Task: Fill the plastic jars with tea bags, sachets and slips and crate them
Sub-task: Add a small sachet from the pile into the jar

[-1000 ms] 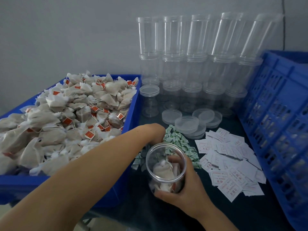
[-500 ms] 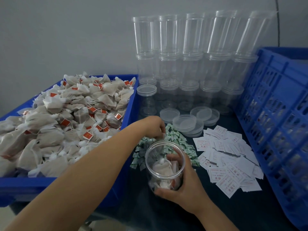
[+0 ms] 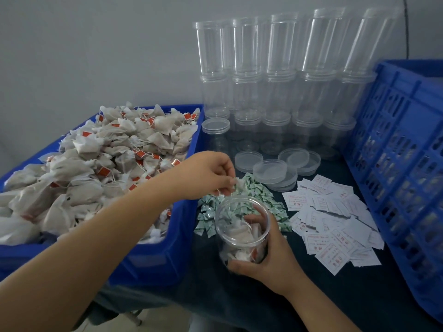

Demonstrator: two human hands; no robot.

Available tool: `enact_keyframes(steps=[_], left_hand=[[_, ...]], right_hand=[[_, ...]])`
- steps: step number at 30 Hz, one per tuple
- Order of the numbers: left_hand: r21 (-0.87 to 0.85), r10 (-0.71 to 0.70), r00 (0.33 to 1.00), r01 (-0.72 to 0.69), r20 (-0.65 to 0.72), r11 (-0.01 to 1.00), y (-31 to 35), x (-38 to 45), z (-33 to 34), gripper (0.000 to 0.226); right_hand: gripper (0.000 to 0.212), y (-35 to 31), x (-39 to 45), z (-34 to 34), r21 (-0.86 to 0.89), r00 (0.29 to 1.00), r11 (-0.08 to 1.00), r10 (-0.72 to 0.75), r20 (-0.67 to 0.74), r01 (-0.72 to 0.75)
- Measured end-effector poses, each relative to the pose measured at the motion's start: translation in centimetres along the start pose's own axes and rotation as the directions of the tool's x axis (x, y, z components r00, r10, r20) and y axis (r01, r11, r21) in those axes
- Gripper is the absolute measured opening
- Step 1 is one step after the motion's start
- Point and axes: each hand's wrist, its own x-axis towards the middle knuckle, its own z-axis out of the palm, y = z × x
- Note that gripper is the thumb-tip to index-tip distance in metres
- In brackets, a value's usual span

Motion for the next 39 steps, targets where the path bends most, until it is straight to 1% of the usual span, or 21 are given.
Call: enact_keyframes(steps=[2,3,5,7,10,14,18,22,25,26,29,31,33,35,37,39], left_hand=[[-0.016,0.051,0.996,-0.053,-0.078,0.998,0.4,-1.0,-0.1,0.006],[-0.018,0.068,0.995,-0.069,-0.071,0.997,0.7,-1.5,-0.2,0.006],[0.032,0.078,0.997,-0.079,0.027,0.996,1.2,-2.7,0.1,0.008],[0.153,0.057,0.994,-0.071,0.094,0.986,1.3,-3.4,1.1,0.01],[0.359,0.064,0.995,-0.087,0.075,0.929,1.5,-3.5,3.0,0.011],[0.486,0.026,0.994,-0.077,0.109,0.87,2.0,-2.7,4.5,0.019],[0.64,0.005,0.984,-0.119,0.178,0.759,2.0,-1.6,5.7,0.023],[0.739,-0.016,0.981,-0.133,0.191,0.66,2.3,-0.9,6.2,0.019],[0.76,-0.03,0.981,-0.13,0.193,0.637,2.5,-0.6,6.4,0.03],[0.762,-0.036,0.981,-0.123,0.188,0.636,2.5,-0.4,6.4,0.029],[0.749,-0.025,0.983,-0.12,0.179,0.652,2.5,-0.4,6.0,0.017],[0.7,0.033,0.986,-0.141,0.165,0.7,2.6,-0.6,5.6,0.019],[0.581,0.132,0.989,-0.15,0.072,0.8,2.7,-0.6,4.9,0.021],[0.394,0.198,0.978,-0.157,-0.065,0.905,2.9,0.0,4.3,0.018],[0.217,0.166,0.977,-0.135,-0.137,0.967,2.9,1.4,4.1,0.016],[0.141,0.102,0.986,-0.084,-0.13,0.986,2.6,3.7,4.5,0.014]], right_hand=[[0.099,-0.3,-0.1,0.0,0.018,1.0,1.0,0.001,0.002,-0.001],[0.098,-0.4,-0.1,0.1,0.03,1.0,1.0,0.001,0.003,-0.001],[0.098,-0.5,-0.2,0.1,0.053,1.0,0.999,0.002,0.01,-0.003],[0.099,-0.6,-0.2,0.1,0.072,1.0,0.997,0.002,0.023,-0.004],[0.098,-0.5,-0.2,0.0,0.085,0.999,0.996,-0.001,0.039,-0.002],[0.097,-0.5,-0.2,0.1,0.114,1.0,0.993,0.004,0.027,-0.007],[0.1,-0.2,0.0,0.0,0.085,0.999,0.996,-0.034,0.021,0.032],[0.102,-0.2,0.0,0.0,0.08,0.998,0.995,-0.057,-0.005,0.057],[0.102,-0.2,-0.1,0.0,0.075,0.999,0.996,-0.054,-0.01,0.054],[0.102,-0.3,-0.1,0.0,0.07,0.998,0.996,-0.055,-0.011,0.055],[0.102,-0.4,-0.2,0.0,0.052,0.998,0.997,-0.057,-0.029,0.059],[0.099,-0.3,-0.4,-0.1,0.066,0.997,0.996,-0.058,-0.045,0.06],[0.098,-0.3,-0.6,-0.2,0.093,0.998,0.995,-0.038,-0.052,0.042],[0.098,-0.4,-0.9,-0.3,0.092,0.997,0.996,-0.015,-0.072,0.021],[0.1,-0.3,-1.3,-0.5,0.074,0.995,0.997,0.001,-0.098,0.006],[0.101,-0.2,-1.5,-0.9,0.076,0.993,0.997,0.022,-0.117,-0.013]])
